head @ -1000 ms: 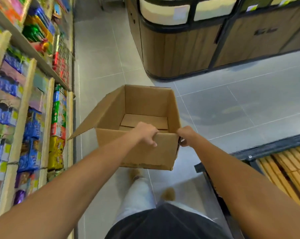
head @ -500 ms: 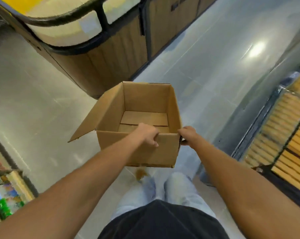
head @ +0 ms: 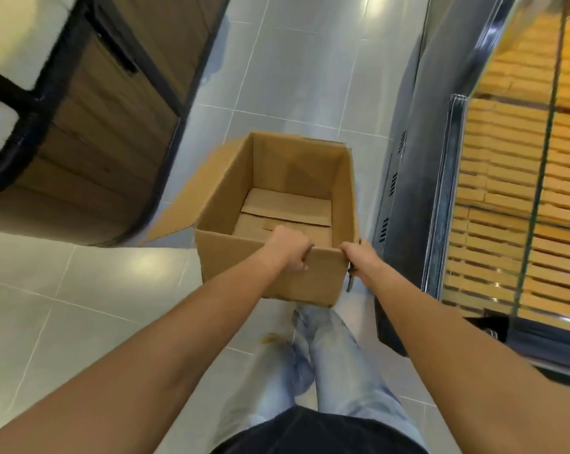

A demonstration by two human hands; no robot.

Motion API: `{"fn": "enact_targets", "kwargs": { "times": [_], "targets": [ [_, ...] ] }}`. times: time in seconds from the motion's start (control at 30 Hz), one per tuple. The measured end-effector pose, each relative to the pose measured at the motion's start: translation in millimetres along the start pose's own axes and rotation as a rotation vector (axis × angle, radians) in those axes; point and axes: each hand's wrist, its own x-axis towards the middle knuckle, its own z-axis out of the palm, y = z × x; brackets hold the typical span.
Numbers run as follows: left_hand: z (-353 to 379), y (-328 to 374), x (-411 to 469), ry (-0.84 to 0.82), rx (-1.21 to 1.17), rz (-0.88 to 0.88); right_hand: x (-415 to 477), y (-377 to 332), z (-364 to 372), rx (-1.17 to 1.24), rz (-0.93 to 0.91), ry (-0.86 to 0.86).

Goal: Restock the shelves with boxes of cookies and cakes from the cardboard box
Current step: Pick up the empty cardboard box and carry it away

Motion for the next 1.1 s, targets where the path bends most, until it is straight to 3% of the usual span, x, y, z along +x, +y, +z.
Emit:
{"fn": "enact_targets", "kwargs": {
  "times": [0.47, 0.7, 0.83, 1.1],
  "targets": [
    [53, -41, 206, -0.014, -0.056, 0.135, 192, -22, -11, 0.132, 0.061, 0.102],
    [128, -21, 312, -0.043, -0.103, 0.2, 295, 31, -18, 0.218, 0.12, 0.248],
    [160, 14, 337, -0.055, -0.145, 0.285, 320, 76, -30, 0.222, 0.195, 0.403],
    [194, 41, 360, -0.223, -0.145, 0.302, 337, 102, -28, 0.112, 0.26, 0.48]
  ]
}}
